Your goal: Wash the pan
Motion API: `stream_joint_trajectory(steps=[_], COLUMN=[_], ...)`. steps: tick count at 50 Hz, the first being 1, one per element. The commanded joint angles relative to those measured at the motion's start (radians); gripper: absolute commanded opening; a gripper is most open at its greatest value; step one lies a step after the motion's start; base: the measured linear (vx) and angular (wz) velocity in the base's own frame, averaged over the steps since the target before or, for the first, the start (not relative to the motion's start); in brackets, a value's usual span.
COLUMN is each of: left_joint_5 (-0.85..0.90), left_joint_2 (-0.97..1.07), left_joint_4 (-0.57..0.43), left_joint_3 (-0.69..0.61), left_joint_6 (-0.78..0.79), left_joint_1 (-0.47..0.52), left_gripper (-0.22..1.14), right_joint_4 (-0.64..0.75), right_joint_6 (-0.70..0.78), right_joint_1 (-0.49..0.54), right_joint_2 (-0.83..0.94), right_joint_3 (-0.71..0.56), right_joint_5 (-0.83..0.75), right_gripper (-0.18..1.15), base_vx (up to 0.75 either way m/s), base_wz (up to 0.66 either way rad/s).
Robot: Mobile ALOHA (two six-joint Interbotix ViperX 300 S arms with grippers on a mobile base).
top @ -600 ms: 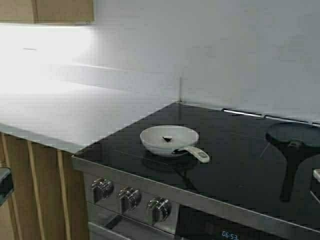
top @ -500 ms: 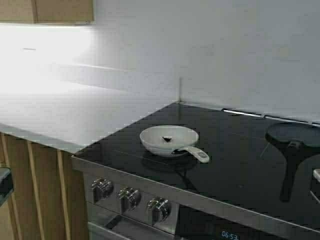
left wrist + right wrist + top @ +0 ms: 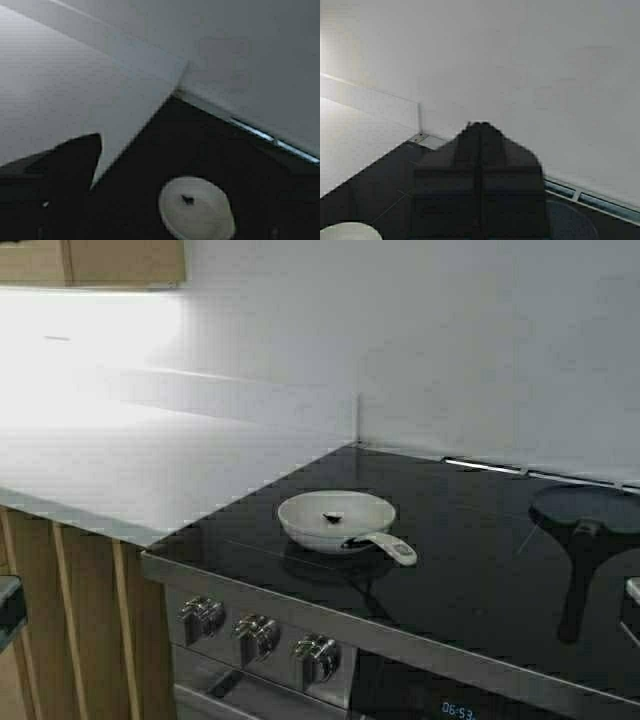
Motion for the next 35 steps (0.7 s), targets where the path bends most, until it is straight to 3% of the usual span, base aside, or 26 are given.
stream_joint_trajectory(steps=[1, 12, 35], left_joint_5=[-0.104, -0.360, -0.877], left_joint_2=[0.126, 0.379, 0.983], left_joint_4=[0.003, 0.023, 0.255], left_joint_3=[-0.008, 0.034, -0.057], left_joint_6=[-0.063, -0.262, -0.670], left_joint_1=[-0.084, -0.152, -0.156], left_gripper=[0.99, 0.99, 0.99], right_joint_4=[0.000, 0.000, -0.002], right_joint_6=[-0.002, -0.005, -0.003], right_joint_1=[0.003, 0.003, 0.003], right_joint_2=[0.008, 0.011, 0.028], right_joint_3=[-0.008, -0.005, -0.002], right_joint_5=[-0.011, -0.009, -0.009], right_gripper=[0.07, 0.07, 0.07], base_vx=[0.00, 0.00, 0.00], base_wz=[0.00, 0.00, 0.00])
